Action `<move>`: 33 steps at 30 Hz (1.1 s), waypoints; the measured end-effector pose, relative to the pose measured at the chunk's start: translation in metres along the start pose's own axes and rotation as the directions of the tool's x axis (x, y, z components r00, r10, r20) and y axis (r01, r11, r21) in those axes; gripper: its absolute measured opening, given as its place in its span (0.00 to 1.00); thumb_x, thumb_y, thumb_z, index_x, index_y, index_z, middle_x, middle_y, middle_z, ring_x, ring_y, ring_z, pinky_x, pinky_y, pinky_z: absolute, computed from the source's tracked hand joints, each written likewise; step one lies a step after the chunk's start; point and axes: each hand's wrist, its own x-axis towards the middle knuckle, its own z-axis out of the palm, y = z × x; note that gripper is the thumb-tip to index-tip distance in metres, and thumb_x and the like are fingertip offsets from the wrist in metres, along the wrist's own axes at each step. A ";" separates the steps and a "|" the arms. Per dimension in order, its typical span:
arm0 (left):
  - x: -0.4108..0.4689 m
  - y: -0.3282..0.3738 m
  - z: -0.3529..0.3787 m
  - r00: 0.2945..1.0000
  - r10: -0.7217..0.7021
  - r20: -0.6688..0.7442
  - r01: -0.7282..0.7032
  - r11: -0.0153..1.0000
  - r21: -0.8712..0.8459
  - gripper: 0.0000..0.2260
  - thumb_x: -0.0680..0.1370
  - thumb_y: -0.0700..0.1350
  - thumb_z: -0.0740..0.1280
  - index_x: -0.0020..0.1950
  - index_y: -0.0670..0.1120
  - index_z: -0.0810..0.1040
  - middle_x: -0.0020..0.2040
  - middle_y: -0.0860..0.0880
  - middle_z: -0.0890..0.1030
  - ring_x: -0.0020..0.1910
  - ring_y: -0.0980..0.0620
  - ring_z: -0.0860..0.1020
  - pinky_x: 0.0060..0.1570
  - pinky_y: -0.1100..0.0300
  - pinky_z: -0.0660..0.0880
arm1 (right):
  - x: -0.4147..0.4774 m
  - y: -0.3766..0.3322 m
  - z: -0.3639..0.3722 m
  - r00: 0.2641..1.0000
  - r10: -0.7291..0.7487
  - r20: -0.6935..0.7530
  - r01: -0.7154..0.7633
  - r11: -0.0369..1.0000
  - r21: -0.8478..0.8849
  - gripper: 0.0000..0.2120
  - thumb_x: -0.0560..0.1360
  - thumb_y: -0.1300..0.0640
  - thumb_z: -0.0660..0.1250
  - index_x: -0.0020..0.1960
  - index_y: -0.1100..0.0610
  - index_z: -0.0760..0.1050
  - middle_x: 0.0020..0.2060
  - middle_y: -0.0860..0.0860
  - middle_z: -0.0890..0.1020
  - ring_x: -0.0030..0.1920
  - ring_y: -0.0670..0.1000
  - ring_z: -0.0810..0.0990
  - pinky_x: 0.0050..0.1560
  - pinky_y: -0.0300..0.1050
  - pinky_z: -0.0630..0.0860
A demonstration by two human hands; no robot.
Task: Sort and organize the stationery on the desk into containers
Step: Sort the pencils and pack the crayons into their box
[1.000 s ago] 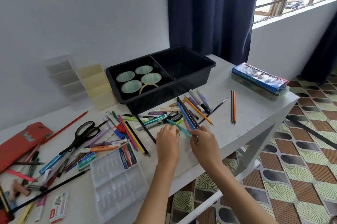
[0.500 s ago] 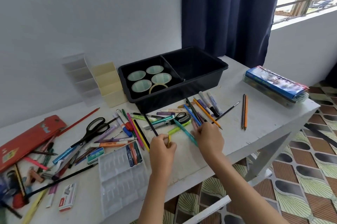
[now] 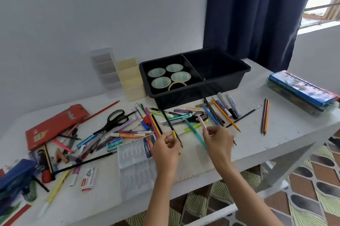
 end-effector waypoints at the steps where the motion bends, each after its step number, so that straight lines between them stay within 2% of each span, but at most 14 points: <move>1: 0.000 0.000 -0.004 1.000 -0.007 -0.024 0.007 1.000 -0.012 0.13 0.75 0.38 0.69 0.60 0.41 0.77 0.41 0.50 0.79 0.38 0.59 0.77 0.35 0.72 0.76 | -0.003 -0.002 0.003 1.000 -0.019 0.017 0.019 1.000 0.019 0.05 0.73 0.60 0.70 0.47 0.61 0.81 0.39 0.52 0.81 0.39 0.48 0.78 0.39 0.37 0.74; 4: 0.000 -0.001 -0.019 0.996 -0.032 -0.083 0.028 0.998 -0.053 0.11 0.75 0.39 0.69 0.57 0.40 0.78 0.42 0.50 0.80 0.39 0.58 0.79 0.35 0.72 0.76 | -0.015 -0.009 0.013 0.995 -0.077 0.065 0.072 0.995 0.076 0.05 0.73 0.59 0.70 0.48 0.58 0.81 0.39 0.52 0.81 0.39 0.45 0.78 0.36 0.31 0.74; 8: 0.002 -0.007 -0.044 0.986 -0.059 -0.155 0.042 0.993 -0.106 0.11 0.74 0.37 0.69 0.56 0.39 0.79 0.40 0.52 0.79 0.39 0.60 0.78 0.36 0.75 0.73 | -0.037 -0.023 0.030 0.977 -0.112 0.184 0.091 0.989 0.118 0.04 0.73 0.60 0.71 0.47 0.58 0.82 0.40 0.50 0.81 0.38 0.44 0.79 0.37 0.31 0.75; 12: 0.005 -0.018 -0.069 0.972 -0.084 -0.219 0.063 0.993 -0.100 0.12 0.75 0.37 0.69 0.58 0.38 0.78 0.40 0.52 0.79 0.37 0.62 0.76 0.34 0.77 0.72 | -0.064 -0.040 0.047 0.942 -0.203 0.268 0.155 0.970 0.189 0.02 0.72 0.58 0.72 0.43 0.56 0.82 0.33 0.47 0.81 0.33 0.42 0.77 0.34 0.29 0.74; 14: 0.006 -0.025 -0.082 0.964 -0.106 -0.245 0.085 0.992 -0.094 0.12 0.75 0.37 0.69 0.58 0.37 0.78 0.40 0.50 0.79 0.37 0.63 0.75 0.33 0.78 0.71 | -0.076 -0.045 0.058 0.916 -0.260 0.304 0.200 0.956 0.213 0.04 0.73 0.56 0.72 0.39 0.55 0.81 0.30 0.47 0.80 0.31 0.43 0.77 0.33 0.31 0.74; 17: 0.008 -0.036 -0.098 0.958 -0.170 -0.231 0.151 0.984 -0.096 0.10 0.75 0.34 0.68 0.55 0.36 0.79 0.37 0.52 0.77 0.36 0.62 0.75 0.31 0.78 0.70 | -0.087 -0.045 0.079 0.887 -0.323 0.329 0.283 0.945 0.166 0.07 0.73 0.54 0.71 0.38 0.55 0.82 0.32 0.49 0.79 0.33 0.44 0.76 0.35 0.33 0.71; 20: 0.009 -0.043 -0.106 0.955 -0.219 -0.202 0.203 0.974 -0.096 0.11 0.74 0.33 0.67 0.56 0.37 0.78 0.41 0.47 0.80 0.37 0.61 0.76 0.31 0.77 0.71 | -0.095 -0.045 0.091 0.863 -0.321 0.389 0.307 0.946 0.100 0.09 0.75 0.54 0.69 0.39 0.57 0.80 0.36 0.50 0.77 0.36 0.42 0.73 0.38 0.31 0.69; 23: 0.011 -0.047 -0.107 0.953 -0.227 -0.202 0.207 0.972 -0.115 0.16 0.74 0.34 0.68 0.62 0.40 0.76 0.42 0.48 0.80 0.38 0.59 0.77 0.32 0.76 0.72 | -0.101 -0.044 0.096 0.847 -0.341 0.408 0.356 0.934 0.043 0.05 0.75 0.58 0.68 0.45 0.59 0.80 0.43 0.51 0.75 0.38 0.47 0.74 0.40 0.34 0.72; 25: 0.012 -0.048 -0.107 0.953 -0.233 -0.192 0.213 0.970 -0.120 0.16 0.74 0.35 0.68 0.62 0.41 0.76 0.43 0.48 0.80 0.39 0.59 0.77 0.33 0.76 0.72 | -0.104 -0.045 0.100 0.844 -0.360 0.398 0.391 0.920 0.004 0.05 0.75 0.60 0.68 0.47 0.59 0.81 0.43 0.51 0.74 0.40 0.49 0.75 0.41 0.41 0.76; 28: 0.015 -0.050 -0.106 0.961 -0.217 -0.170 0.205 0.975 -0.082 0.13 0.74 0.36 0.69 0.59 0.41 0.78 0.43 0.49 0.80 0.39 0.62 0.77 0.34 0.75 0.72 | -0.107 -0.046 0.106 0.832 -0.408 0.376 0.467 0.881 -0.075 0.06 0.75 0.58 0.68 0.44 0.61 0.81 0.39 0.50 0.72 0.36 0.49 0.72 0.33 0.42 0.73; 30: 0.018 -0.050 -0.105 0.968 -0.196 -0.155 0.189 0.980 -0.056 0.12 0.74 0.36 0.70 0.57 0.40 0.79 0.44 0.49 0.80 0.39 0.62 0.77 0.35 0.74 0.73 | -0.107 -0.045 0.109 0.813 -0.452 0.368 0.526 0.840 -0.130 0.10 0.75 0.57 0.68 0.38 0.62 0.80 0.36 0.49 0.69 0.33 0.48 0.69 0.27 0.36 0.64; 32: 0.020 -0.050 -0.103 0.973 -0.177 -0.145 0.174 0.984 -0.034 0.11 0.74 0.36 0.70 0.56 0.40 0.79 0.44 0.49 0.80 0.40 0.61 0.78 0.37 0.72 0.74 | -0.107 -0.044 0.109 0.810 -0.474 0.345 0.546 0.824 -0.151 0.10 0.73 0.58 0.70 0.35 0.61 0.79 0.35 0.48 0.68 0.32 0.47 0.67 0.26 0.32 0.58; 33: 0.021 -0.050 -0.102 0.976 -0.167 -0.143 0.165 0.986 -0.022 0.11 0.74 0.36 0.70 0.55 0.40 0.80 0.45 0.49 0.81 0.41 0.60 0.78 0.38 0.72 0.74 | -0.107 -0.043 0.110 0.813 -0.471 0.343 0.542 0.827 -0.149 0.08 0.73 0.59 0.71 0.35 0.60 0.79 0.35 0.48 0.69 0.32 0.47 0.68 0.26 0.32 0.60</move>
